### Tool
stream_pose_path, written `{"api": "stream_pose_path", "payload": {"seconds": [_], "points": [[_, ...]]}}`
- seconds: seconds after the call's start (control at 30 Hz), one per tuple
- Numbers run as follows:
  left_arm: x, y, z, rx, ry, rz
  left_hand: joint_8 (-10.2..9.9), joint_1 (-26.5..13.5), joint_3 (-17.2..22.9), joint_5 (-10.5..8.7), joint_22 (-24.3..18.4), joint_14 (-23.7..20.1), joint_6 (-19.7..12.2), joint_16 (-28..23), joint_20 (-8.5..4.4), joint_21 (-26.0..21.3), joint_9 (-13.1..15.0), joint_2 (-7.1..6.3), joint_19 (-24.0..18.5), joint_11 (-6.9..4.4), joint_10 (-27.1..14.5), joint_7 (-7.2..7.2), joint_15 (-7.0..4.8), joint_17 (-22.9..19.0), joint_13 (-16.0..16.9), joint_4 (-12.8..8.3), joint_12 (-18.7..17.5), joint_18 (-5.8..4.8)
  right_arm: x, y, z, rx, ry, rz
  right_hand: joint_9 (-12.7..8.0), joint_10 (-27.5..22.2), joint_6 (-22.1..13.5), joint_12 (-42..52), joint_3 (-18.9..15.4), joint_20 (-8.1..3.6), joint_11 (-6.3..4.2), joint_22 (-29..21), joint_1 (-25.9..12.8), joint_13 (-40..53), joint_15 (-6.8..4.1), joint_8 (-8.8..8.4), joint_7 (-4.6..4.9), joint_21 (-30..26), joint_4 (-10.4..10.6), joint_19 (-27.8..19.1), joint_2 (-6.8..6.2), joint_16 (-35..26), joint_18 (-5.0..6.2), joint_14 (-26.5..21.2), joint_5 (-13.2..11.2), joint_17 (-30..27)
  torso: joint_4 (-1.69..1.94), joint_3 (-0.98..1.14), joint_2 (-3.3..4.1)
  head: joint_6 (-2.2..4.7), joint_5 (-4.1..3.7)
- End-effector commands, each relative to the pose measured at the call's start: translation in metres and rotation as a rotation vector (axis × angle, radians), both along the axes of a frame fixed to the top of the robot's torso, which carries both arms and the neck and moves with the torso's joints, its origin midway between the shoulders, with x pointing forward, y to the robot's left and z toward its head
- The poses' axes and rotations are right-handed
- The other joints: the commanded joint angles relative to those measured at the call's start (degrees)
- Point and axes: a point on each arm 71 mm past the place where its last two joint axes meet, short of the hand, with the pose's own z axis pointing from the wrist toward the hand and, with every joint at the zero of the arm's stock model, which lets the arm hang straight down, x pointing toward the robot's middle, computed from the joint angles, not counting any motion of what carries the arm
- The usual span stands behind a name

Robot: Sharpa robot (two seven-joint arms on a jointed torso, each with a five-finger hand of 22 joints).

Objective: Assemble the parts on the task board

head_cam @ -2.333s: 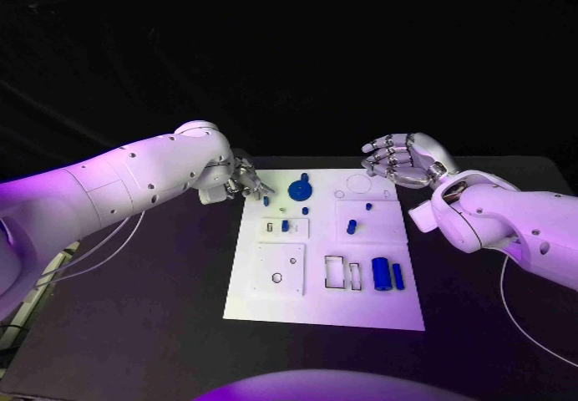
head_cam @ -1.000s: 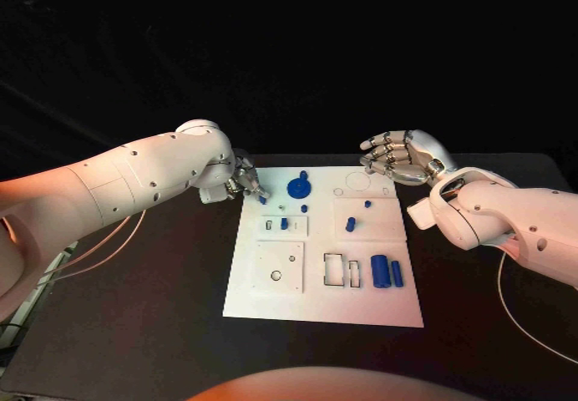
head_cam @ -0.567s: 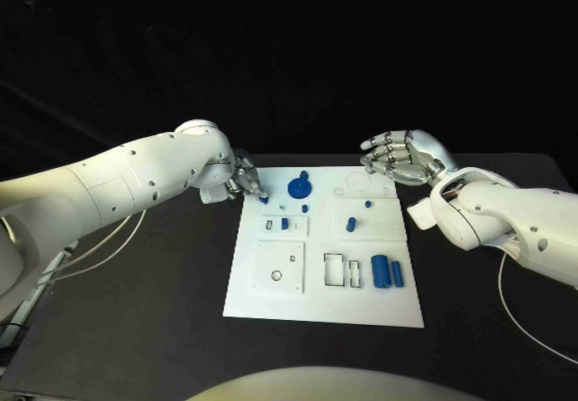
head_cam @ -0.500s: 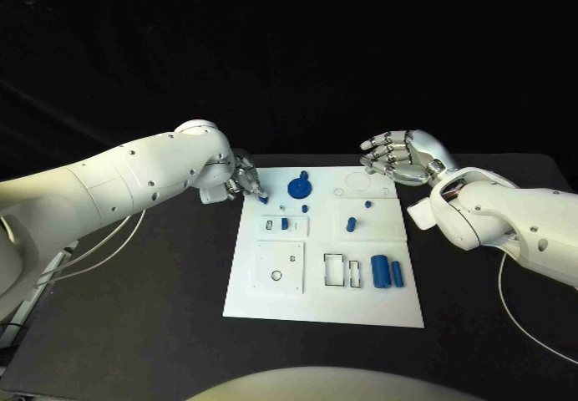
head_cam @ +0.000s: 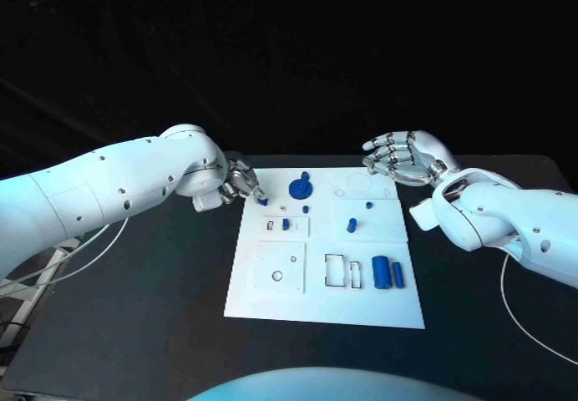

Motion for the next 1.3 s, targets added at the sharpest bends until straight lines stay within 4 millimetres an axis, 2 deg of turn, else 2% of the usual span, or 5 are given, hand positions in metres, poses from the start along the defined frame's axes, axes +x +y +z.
{"api": "stream_pose_path", "payload": {"seconds": [0.03,0.17,0.3,0.7,1.3], "points": [[-0.006,-0.004,0.002,-0.061,-0.032,0.022,0.26,-0.7,8.42,1.86,0.75,3.58,1.76,0.25,-0.03,0.46,5.19,-0.08,0.62,-0.17,0.68,-1.34,-0.49,5.47,0.93,-8.67,0.41,-0.57,-0.001,0.0,0.0,0.002,-0.002,0.01,-0.05,-0.25,-0.33,0.19,-0.34,0.0,0.03,-0.05,-0.45,-0.05,0.13,0.35,5.75,-0.37,-0.06,0.34,0.05,-0.26,0.61,0.26,0.28,-0.05,0.14,-0.05,0.01,0.01,-0.05],[-0.014,-0.005,0.0,-0.073,-0.051,0.017,0.85,-1.95,8.54,4.91,2.19,3.76,2.44,0.47,-0.33,1.18,5.59,-0.61,1.39,-0.54,2.17,-1.73,-0.8,6.02,3.33,-9.32,1.48,-0.83,-0.001,-0.001,0.0,0.002,-0.002,0.008,-0.05,-0.25,-0.33,0.19,-0.34,0.0,0.03,-0.05,-0.45,-0.05,0.13,0.35,5.75,-0.37,-0.06,0.34,0.05,-0.26,0.61,0.26,0.28,-0.05,0.14,-0.09,-0.02,-0.04,0.14],[-0.021,-0.006,-0.003,-0.072,-0.077,0.006,1.11,-2.43,8.61,5.85,2.37,3.81,2.66,0.56,-0.46,1.31,5.8,-0.79,1.48,-0.68,2.75,-1.89,-0.93,6.2,4.33,-9.6,1.9,-0.86,-0.001,-0.001,0.0,0.002,-0.002,0.008,-0.05,-0.25,-0.33,0.19,-0.34,0.0,0.03,-0.05,-0.45,-0.05,0.13,0.35,5.75,-0.37,-0.06,0.34,0.05,-0.26,0.61,0.26,0.28,-0.05,0.2,-0.15,-0.1,-0.1,0.15],[-0.034,-0.011,-0.018,-0.046,-0.089,-0.018,1.66,-3.21,8.75,7.15,2.44,3.87,3.14,0.65,-0.65,1.39,6.25,-1.11,1.48,-0.95,3.77,-2.19,-1.15,6.39,6.1,-9.86,2.68,-0.86,-0.001,-0.002,0.0,0.002,-0.002,0.007,-0.05,-0.25,-0.33,0.19,-0.34,0.0,0.03,-0.05,-0.45,-0.05,0.13,0.35,5.75,-0.37,-0.06,0.34,0.05,-0.26,0.61,0.26,0.28,-0.05,0.07,-0.05,0.03,-0.11,0.38],[-0.041,-0.016,-0.032,0.011,-0.062,-0.056,2.05,-3.76,8.77,7.6,2.5,3.93,3.39,0.74,-0.75,1.43,6.57,-1.2,1.5,-1.09,4.28,-2.37,-1.25,6.64,6.97,-9.79,3.04,-0.87,-0.001,-0.002,0.0,0.003,0.001,0.008,-0.09,-0.26,-0.34,0.25,-0.4,0.0,0.03,-0.19,-0.48,-0.17,0.13,0.39,5.75,-0.43,-0.06,0.4,0.05,-0.35,0.61,0.32,0.3,-0.09,0.02,0.02,0.05,-0.52,0.37]]}}
